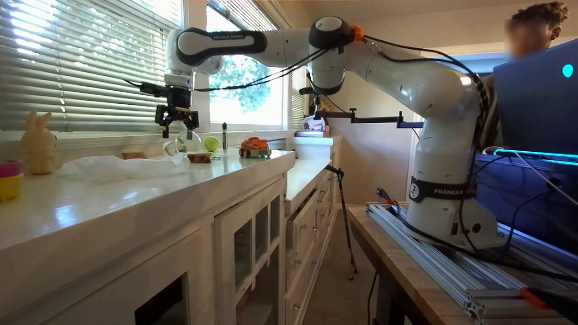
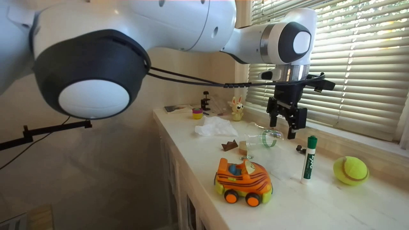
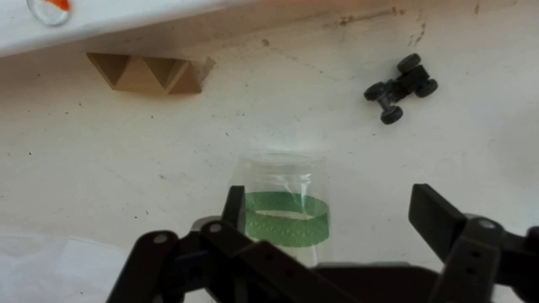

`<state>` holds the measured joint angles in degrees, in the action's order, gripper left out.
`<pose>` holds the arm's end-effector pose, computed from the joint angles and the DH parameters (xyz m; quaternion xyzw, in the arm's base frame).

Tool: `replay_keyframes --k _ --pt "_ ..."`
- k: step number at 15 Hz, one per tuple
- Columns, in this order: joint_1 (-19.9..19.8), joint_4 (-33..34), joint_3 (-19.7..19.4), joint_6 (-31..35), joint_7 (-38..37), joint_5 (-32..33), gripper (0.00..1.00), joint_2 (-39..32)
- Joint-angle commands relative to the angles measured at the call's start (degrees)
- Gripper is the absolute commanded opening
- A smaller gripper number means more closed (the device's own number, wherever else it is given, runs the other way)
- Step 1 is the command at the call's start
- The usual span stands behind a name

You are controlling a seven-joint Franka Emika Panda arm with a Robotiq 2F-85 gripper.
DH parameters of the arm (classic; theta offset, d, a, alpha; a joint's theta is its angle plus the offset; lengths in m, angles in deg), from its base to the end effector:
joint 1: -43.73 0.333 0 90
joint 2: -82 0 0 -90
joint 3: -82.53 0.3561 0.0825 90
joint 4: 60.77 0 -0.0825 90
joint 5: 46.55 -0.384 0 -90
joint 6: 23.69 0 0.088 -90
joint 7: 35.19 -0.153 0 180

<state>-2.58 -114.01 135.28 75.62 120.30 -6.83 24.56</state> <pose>0.7518 -0.2953 0.3643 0.2699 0.9619 0.0283 0.0339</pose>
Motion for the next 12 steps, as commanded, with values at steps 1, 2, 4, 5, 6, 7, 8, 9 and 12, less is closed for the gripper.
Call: replay_keyframes --k 1,2,4,5,6,7,8,9,12 --pt "0.91 3.5 2.8 -0.04 1.74 3.47 1.0 -3.49" --pt "1.06 3.73 3.13 -0.11 1.74 3.67 1.0 -4.01" --pt "1.27 4.09 3.74 -0.16 1.74 4.08 1.0 -4.76" --pt "1.46 4.38 3.85 -0.24 1.75 4.32 1.0 -5.09" --pt "1.55 4.62 4.09 -0.3 1.75 4.6 1.0 -5.38" --pt "1.59 4.81 4.29 -0.33 1.74 4.91 1.0 -5.65" --pt "1.66 5.04 4.41 -0.39 1.74 5.08 1.0 -5.86" --pt "1.67 5.15 4.57 -0.45 1.76 5.26 0.96 -6.05" --pt "1.65 5.33 4.82 -0.51 1.76 5.46 0.7 -6.31"
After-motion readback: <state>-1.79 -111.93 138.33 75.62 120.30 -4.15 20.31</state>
